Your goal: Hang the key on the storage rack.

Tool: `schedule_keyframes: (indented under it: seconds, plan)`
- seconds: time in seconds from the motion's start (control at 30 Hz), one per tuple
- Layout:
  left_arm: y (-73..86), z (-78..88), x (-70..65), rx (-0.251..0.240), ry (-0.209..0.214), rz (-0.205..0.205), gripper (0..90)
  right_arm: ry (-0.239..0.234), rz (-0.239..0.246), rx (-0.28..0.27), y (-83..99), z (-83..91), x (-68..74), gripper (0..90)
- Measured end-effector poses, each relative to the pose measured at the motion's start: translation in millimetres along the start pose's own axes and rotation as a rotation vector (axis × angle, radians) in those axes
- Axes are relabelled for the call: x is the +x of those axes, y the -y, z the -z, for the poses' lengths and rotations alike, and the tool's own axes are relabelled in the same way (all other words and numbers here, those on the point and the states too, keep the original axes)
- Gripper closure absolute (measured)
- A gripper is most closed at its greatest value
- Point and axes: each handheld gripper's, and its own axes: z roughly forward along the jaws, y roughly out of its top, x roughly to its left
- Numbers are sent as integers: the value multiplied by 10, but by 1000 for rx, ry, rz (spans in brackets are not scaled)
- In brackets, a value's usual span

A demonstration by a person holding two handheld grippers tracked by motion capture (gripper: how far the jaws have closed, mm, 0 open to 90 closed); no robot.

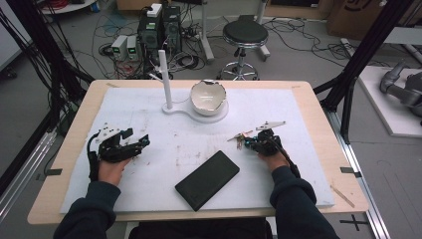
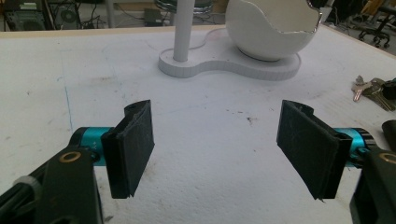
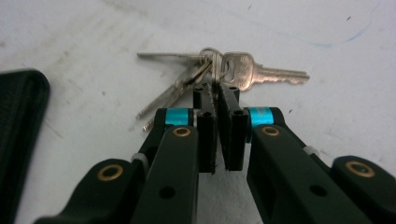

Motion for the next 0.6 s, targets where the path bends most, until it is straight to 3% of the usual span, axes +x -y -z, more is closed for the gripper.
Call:
schedule_keyframes:
  seconds: [0.17, 0.4, 0.6]
  plan:
    - [1, -1, 1, 4, 2, -3, 272, 15, 23, 5, -13, 10, 23, 886]
    - [-1, 14, 22, -1, -3, 6, 272, 26, 99, -185, -257, 341, 103, 889]
    - [-4, 19, 16, -4, -3, 4, 272, -6, 110, -247, -517, 479, 83, 889]
